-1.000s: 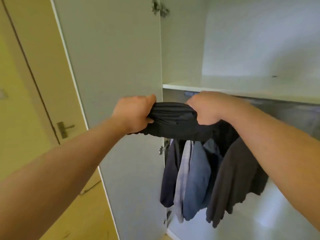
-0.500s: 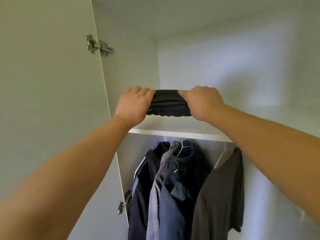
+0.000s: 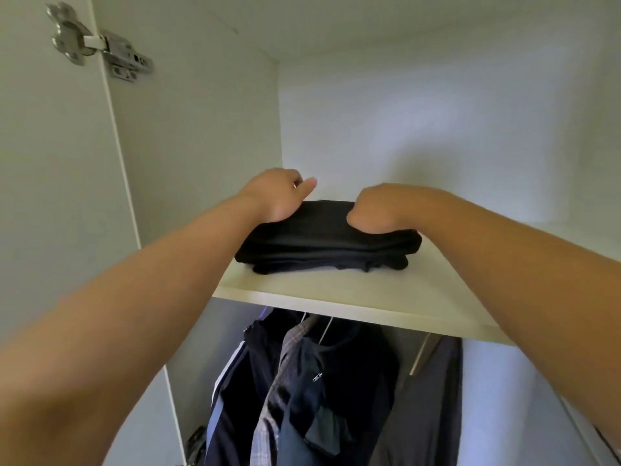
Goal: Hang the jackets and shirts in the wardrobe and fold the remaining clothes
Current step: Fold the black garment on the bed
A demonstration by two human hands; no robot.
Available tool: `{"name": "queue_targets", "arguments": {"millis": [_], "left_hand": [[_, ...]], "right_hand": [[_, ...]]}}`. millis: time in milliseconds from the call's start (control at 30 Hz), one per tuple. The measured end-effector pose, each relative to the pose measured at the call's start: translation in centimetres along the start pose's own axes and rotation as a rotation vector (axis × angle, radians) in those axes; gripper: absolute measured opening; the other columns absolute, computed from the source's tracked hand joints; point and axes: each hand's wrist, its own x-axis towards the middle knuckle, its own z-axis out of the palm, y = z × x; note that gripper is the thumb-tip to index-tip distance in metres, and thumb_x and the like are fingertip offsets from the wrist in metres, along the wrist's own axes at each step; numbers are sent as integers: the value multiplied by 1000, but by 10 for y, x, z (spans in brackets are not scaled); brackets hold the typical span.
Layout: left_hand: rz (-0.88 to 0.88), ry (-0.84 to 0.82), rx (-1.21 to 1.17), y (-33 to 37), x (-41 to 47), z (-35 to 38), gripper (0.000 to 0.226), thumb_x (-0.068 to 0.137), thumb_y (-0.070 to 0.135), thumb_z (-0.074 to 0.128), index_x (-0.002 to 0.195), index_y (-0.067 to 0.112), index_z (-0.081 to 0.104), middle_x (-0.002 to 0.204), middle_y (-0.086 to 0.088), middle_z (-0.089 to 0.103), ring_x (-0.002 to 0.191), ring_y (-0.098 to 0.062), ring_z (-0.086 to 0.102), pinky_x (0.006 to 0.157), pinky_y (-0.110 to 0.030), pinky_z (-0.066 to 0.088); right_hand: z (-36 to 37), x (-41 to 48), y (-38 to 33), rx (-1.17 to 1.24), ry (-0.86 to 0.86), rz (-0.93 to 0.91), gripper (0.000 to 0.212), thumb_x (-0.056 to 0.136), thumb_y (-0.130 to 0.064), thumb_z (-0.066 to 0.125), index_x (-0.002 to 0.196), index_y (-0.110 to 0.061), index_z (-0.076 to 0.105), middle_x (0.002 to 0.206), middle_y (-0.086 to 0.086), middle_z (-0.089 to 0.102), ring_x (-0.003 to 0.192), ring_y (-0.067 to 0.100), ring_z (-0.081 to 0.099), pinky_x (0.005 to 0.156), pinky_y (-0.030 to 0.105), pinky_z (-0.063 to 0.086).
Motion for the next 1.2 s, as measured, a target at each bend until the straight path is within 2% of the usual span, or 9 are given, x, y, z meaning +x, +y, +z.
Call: {"name": "queue_targets", "arguments": {"millis": [67, 133, 200, 267, 467, 700, 1000, 1133, 1200], "left_hand": [[45, 11, 53, -2, 14, 17, 54, 105, 60, 28, 132, 26, 60, 139, -5, 59, 124, -28, 54, 105, -45, 43], [81, -147, 56, -5, 20, 41, 56, 106, 58, 20, 144, 32, 52, 148, -1, 54, 134, -27, 49, 113, -48, 36], [107, -217, 69, -10, 20, 66, 57, 106, 56, 13, 149, 34, 45, 149, 0, 54, 136, -27, 49, 117, -51, 27], [124, -193, 66, -16, 25, 79, 57, 106, 57, 13, 150, 34, 42, 150, 1, 53, 138, -27, 46, 120, -54, 18], [50, -256, 15, -27, 37, 83, 70, 99, 71, 13, 156, 35, 34, 157, 2, 45, 146, -28, 36, 123, -58, 6], [-101, -253, -35, -39, 30, 78, 85, 91, 80, 13, 151, 29, 43, 156, -2, 44, 148, -33, 28, 119, -58, 23], [-95, -239, -66, -36, 13, 68, 79, 99, 72, 20, 160, 23, 27, 165, -3, 30, 153, -29, 20, 123, -52, 19], [-76, -272, -61, -43, 1, 62, 74, 102, 67, 22, 162, 22, 21, 166, -3, 27, 153, -28, 22, 124, -50, 20], [-103, -281, -46, -44, -4, 59, 74, 102, 67, 21, 161, 23, 24, 164, -3, 31, 150, -29, 29, 122, -50, 24]], "right_hand": [[-5, 19, 1, -24, 250, 34, 27, 100, -35, 41, 94, -15, 58, 83, 0, 53, 76, 19, 54, 70, 35, 45], [5, 40, -4, -54, 360, 53, 33, 102, -36, 39, 111, -14, 62, 96, 3, 60, 85, 23, 58, 73, 37, 46], [28, 60, -7, -16, 232, 59, 46, 106, -41, 28, 136, -18, 54, 133, 10, 58, 116, 30, 56, 96, 44, 45], [52, 76, -4, 46, 144, 75, 54, 106, -47, 17, 149, -24, 42, 153, 9, 46, 136, 32, 44, 116, 56, 26], [70, 87, 9, 116, 156, 326, 81, 89, -75, 4, 157, -36, 26, 166, 3, 23, 154, 31, 11, 116, 67, -5], [76, 71, 17, 225, 169, 413, 72, 99, -63, 10, 162, -27, 10, 170, 3, 4, 155, 30, 2, 121, 60, 11], [76, 59, 20, 278, 194, 336, 62, 104, -43, 17, 162, -23, 8, 170, 2, 2, 155, 31, 3, 121, 58, 14], [76, 56, 14, 167, 193, 369, 62, 104, -49, 14, 161, -26, 11, 169, 7, 2, 155, 34, 0, 120, 64, 6], [74, 56, 8, 42, 262, 405, 60, 105, -50, 17, 157, -23, 26, 165, 16, 16, 152, 39, 10, 119, 62, 10]]}}
